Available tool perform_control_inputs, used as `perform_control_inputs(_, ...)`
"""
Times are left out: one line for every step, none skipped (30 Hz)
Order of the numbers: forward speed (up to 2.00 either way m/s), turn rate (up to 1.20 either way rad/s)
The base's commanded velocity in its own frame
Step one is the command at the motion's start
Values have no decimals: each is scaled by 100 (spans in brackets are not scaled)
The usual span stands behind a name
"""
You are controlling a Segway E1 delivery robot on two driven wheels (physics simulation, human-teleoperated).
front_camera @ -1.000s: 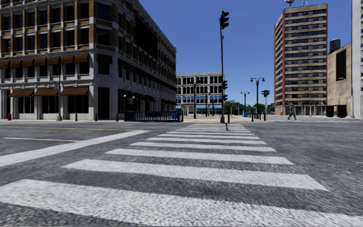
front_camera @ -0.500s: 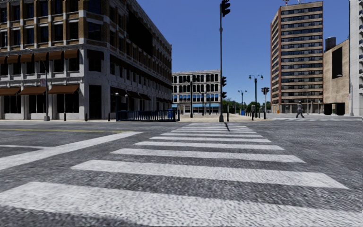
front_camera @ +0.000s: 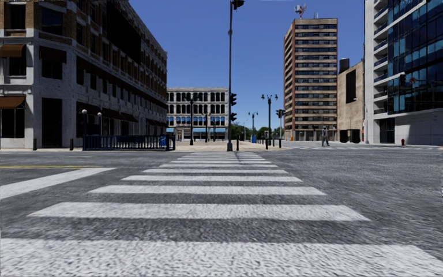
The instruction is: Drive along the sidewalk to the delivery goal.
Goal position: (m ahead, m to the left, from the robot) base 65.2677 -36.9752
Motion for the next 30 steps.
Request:
perform_control_inputs(200, -43)
perform_control_inputs(200, -38)
perform_control_inputs(200, -22)
perform_control_inputs(200, -15)
perform_control_inputs(200, -11)
perform_control_inputs(200, -10)
perform_control_inputs(200, -10)
perform_control_inputs(200, -10)
perform_control_inputs(200, -10)
perform_control_inputs(200, -10)
perform_control_inputs(200, -10)
perform_control_inputs(200, -10)
perform_control_inputs(200, -10)
perform_control_inputs(200, -10)
perform_control_inputs(200, -10)
perform_control_inputs(200, -9)
perform_control_inputs(200, -9)
perform_control_inputs(200, -9)
perform_control_inputs(200, -9)
perform_control_inputs(200, -9)
perform_control_inputs(200, -9)
perform_control_inputs(200, -9)
perform_control_inputs(200, -9)
perform_control_inputs(200, -9)
perform_control_inputs(200, -10)
perform_control_inputs(200, -10)
perform_control_inputs(200, -10)
perform_control_inputs(200, -10)
perform_control_inputs(200, -10)
perform_control_inputs(200, -10)
